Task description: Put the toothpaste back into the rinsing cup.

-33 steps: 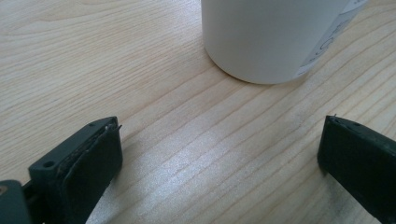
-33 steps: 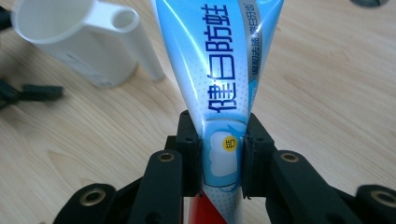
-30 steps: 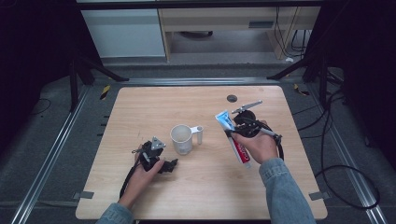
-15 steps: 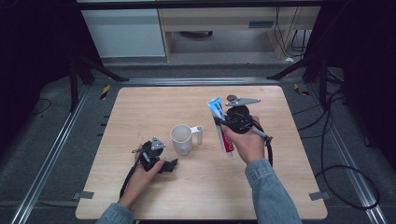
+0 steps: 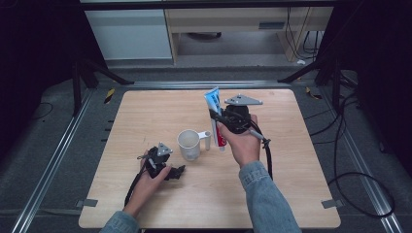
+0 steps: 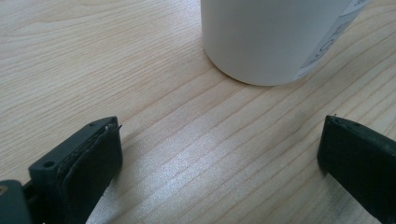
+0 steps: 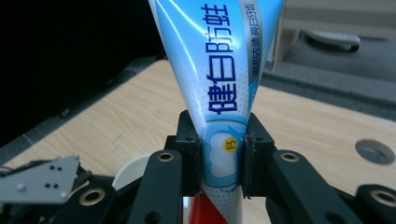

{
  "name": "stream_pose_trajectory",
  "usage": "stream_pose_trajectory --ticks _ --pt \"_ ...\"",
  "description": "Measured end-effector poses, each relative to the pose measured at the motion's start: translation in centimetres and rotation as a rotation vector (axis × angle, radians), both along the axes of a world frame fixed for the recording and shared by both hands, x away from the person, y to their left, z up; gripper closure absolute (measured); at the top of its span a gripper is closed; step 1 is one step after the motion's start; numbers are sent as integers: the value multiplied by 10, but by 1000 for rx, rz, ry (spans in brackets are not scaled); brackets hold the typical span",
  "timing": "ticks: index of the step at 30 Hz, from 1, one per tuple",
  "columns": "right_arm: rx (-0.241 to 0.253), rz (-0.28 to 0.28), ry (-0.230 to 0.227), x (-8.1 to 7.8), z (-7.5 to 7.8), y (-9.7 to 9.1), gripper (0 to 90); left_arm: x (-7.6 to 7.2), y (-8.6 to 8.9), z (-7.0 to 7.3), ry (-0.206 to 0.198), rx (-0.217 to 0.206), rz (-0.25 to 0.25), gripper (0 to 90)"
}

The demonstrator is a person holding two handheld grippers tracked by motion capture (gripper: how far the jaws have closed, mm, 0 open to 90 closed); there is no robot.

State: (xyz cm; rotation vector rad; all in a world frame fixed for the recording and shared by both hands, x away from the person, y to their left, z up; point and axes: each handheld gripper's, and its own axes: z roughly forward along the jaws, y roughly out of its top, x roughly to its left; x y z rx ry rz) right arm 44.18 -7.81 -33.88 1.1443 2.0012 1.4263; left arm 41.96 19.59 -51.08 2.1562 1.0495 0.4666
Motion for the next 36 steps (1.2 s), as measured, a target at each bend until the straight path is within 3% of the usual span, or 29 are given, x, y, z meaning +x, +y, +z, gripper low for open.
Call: stream_pose_trajectory --ticks 10,15,22,36 --pt "67 -1 -115 -4 6 19 729 0 0 0 1 0 2 0" --pt "124 4 -161 -5 13 28 728 0 0 0 2 0 0 0" --pt "182 14 -190 -2 10 43 726 0 0 0 -1 2 1 0" --pt "195 14 -227 -1 4 56 726 0 0 0 -1 1 1 0"
